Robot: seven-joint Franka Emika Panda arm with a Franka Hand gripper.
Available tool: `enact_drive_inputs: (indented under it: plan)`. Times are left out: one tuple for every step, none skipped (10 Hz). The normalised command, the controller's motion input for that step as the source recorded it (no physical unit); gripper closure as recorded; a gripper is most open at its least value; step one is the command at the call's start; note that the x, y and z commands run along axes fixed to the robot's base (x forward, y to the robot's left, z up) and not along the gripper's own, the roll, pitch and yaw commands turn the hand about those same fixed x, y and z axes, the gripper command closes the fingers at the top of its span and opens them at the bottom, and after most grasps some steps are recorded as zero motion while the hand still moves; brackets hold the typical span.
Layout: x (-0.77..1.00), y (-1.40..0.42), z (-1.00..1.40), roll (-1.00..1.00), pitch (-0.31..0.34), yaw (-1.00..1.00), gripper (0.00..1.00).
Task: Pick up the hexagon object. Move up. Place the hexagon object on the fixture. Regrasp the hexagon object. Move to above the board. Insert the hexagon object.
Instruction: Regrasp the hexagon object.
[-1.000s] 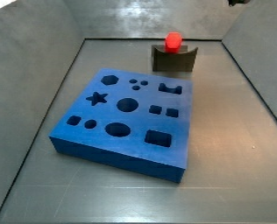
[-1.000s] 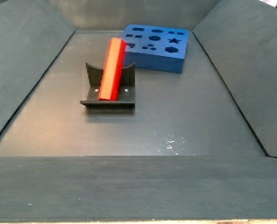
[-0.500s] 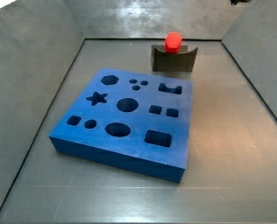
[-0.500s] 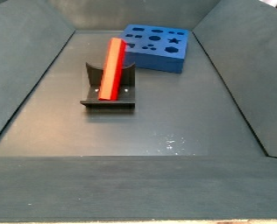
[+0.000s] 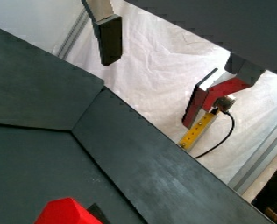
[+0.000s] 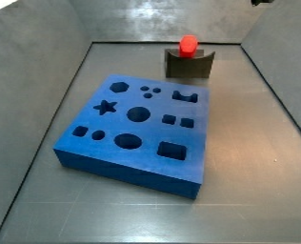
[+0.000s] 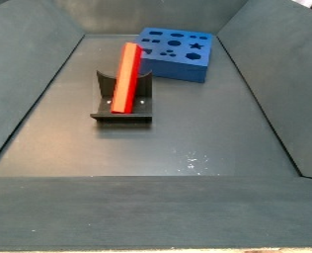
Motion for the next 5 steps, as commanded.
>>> enact_drive_inputs:
  plan:
    - [0.67,-0.06,-0.04,0.14,0.059,0.1,0.0]
    - [0.67,-0.06,-0.04,0.14,0.06,0.1,0.0]
    - [0.67,-0.06,-0.04,0.14,0.061,0.1,0.0]
    - [0.67,-0.06,-0.04,0.14,0.061,0.1,0.0]
    - [0.67,-0.05,-0.04,0.14,0.062,0.1,0.0]
